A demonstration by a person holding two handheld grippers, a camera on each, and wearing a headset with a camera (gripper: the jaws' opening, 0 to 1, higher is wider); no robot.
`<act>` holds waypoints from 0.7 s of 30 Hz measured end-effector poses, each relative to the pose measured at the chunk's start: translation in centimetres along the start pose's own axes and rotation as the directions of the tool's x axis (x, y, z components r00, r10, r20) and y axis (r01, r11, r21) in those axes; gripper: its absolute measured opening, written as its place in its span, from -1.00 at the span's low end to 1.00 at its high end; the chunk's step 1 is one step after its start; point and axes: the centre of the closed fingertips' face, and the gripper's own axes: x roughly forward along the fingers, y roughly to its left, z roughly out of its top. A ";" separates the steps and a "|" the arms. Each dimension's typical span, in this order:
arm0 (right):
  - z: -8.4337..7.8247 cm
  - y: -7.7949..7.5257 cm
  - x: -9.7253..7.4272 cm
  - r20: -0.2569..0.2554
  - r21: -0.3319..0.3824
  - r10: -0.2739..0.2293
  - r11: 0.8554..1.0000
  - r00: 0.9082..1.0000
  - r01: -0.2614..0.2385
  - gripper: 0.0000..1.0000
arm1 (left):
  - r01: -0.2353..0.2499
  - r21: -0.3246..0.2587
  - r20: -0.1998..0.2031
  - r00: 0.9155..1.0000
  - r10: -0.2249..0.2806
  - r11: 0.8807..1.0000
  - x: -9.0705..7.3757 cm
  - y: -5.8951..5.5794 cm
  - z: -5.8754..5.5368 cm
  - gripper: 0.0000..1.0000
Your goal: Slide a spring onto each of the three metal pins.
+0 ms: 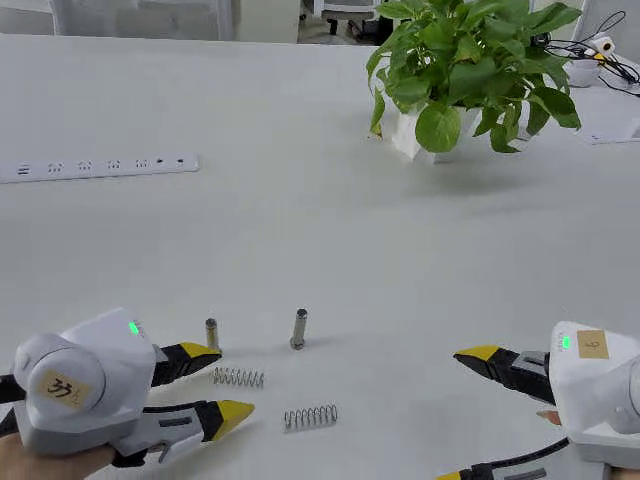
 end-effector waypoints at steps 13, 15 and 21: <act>-0.3 0.3 -0.2 -0.015 0.010 -0.005 1.000 1.000 0.005 0.90 | -0.005 -0.019 -0.038 0.999 0.004 1.000 0.6 0.5 -1.2 -0.41; -0.3 0.2 -0.2 -0.013 0.014 -0.005 1.000 1.000 0.006 0.90 | -0.013 -0.019 -0.037 0.999 0.012 1.000 0.5 0.7 -1.3 -0.47; -0.3 0.3 -0.2 -0.012 0.020 -0.005 1.000 1.000 0.005 0.90 | -0.034 0.006 -0.040 0.999 0.034 0.999 0.4 1.1 -1.4 -0.62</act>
